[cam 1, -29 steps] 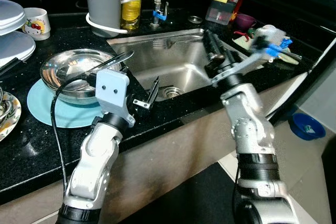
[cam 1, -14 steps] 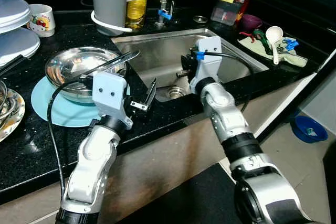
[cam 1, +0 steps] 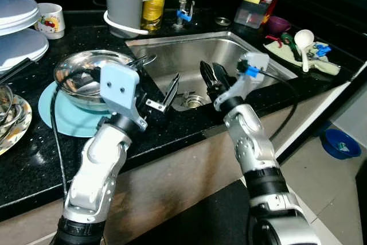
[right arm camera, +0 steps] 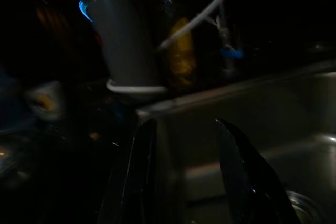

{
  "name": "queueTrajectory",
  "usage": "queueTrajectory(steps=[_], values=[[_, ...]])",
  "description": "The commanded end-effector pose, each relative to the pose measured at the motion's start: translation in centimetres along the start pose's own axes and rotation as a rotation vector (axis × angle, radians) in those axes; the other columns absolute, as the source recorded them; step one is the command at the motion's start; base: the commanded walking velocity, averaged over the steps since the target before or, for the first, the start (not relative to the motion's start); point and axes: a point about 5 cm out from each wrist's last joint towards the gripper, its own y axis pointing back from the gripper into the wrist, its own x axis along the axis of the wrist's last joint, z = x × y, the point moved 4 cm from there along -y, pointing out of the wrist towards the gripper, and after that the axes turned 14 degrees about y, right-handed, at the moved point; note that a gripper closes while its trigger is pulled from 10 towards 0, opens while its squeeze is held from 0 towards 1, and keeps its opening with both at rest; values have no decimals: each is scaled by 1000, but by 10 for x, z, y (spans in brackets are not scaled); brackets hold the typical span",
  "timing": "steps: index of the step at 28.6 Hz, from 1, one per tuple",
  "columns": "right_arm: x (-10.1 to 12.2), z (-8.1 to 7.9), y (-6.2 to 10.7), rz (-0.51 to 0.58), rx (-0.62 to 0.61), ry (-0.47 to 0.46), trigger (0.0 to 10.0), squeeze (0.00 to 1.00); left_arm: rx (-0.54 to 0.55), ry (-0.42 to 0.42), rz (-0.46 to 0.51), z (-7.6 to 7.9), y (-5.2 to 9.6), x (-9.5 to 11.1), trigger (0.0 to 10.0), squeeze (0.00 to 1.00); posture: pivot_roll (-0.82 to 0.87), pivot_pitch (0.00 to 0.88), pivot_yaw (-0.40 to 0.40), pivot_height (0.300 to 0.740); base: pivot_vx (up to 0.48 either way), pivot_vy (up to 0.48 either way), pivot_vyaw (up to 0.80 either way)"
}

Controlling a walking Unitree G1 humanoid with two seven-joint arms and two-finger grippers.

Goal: Kitchen organization

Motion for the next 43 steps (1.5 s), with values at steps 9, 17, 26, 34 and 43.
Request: queueTrajectory(steps=[9,17,26,34,43], values=[[15,-38,28,83,284,-107,10000,0,13,-135,52,-31,-16,32,10000,0,138,11,-162,740,0,0,0],[27,-71,74,127,574,-204,10000,0,-41,-302,-8,-66,-38,48,10000,0,133,7,-157,740,0,0,0],[14,-78,101,57,579,-250,10000,0,-208,-398,-303,-87,-36,21,10000,0,111,17,-132,740,0,0,0],[14,-83,112,26,616,-270,10000,0,-204,-512,-518,-135,-33,35,10000,0,114,32,-121,740,0,0,0],[14,-90,118,6,639,-261,10000,0,-263,-495,-732,-160,-24,48,10000,0,121,36,-110,740,0,0,0]])
